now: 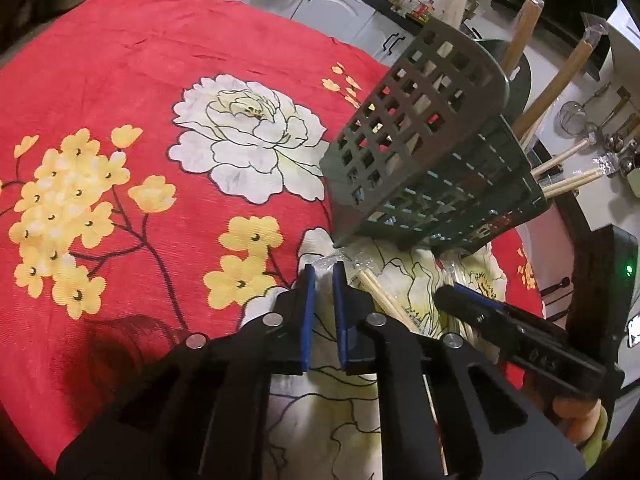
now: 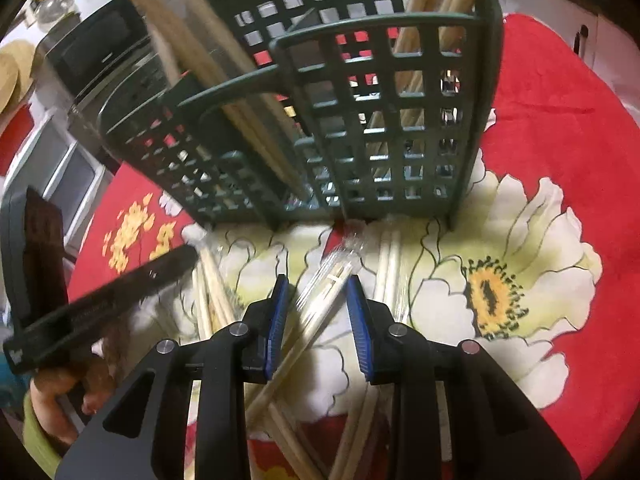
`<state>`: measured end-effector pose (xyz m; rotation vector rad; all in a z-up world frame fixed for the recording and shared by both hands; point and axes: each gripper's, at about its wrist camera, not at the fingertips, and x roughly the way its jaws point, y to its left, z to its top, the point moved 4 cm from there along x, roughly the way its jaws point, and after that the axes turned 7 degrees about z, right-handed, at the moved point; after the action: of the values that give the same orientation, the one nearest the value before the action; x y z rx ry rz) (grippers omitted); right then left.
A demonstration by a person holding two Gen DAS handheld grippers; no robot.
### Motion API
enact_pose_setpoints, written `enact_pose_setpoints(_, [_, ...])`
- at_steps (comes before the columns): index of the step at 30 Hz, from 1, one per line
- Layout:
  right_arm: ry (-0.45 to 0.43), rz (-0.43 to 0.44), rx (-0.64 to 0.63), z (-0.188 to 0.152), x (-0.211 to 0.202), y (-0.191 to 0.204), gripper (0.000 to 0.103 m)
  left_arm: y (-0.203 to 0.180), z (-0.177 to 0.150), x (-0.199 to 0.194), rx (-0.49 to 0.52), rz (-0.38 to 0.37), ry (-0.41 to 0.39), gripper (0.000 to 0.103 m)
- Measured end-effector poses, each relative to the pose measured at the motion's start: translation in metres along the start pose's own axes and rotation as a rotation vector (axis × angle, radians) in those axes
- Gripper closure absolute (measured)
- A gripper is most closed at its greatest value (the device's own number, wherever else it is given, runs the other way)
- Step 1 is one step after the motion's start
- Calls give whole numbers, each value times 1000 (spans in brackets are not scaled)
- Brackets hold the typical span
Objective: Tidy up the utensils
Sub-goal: 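Lower the left tool onto a wrapped chopstick and close it while the right tool grasps another, then lift the left tool's chopstick over the caddy while the right tool carries its chopstick up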
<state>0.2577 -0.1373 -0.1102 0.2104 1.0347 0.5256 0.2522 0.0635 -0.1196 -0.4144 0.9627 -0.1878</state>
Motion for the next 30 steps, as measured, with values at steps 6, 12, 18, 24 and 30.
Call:
enact_pose_setpoints(6, [7,7,37,10,4,-7,78,15,0,-8,-37,-16,-11,100])
enact_pose_setpoints(12, [14,11,40,11,-4,-17,94,27,0,-19,-80,-32,-34,102])
enact_pose_setpoints(18, [-34,91,16,10,-30,-9,97,30,4,-47,-95,-60,-101,102])
enact_pose_setpoints(24, [-115,181,-63,17,-69,13,97,9,12,-81,-54,-104,-178,102])
enact_pose_setpoints(30, [-219,201,-166,19,-112,32,97,-25,20,-120,18,-155,-262,102])
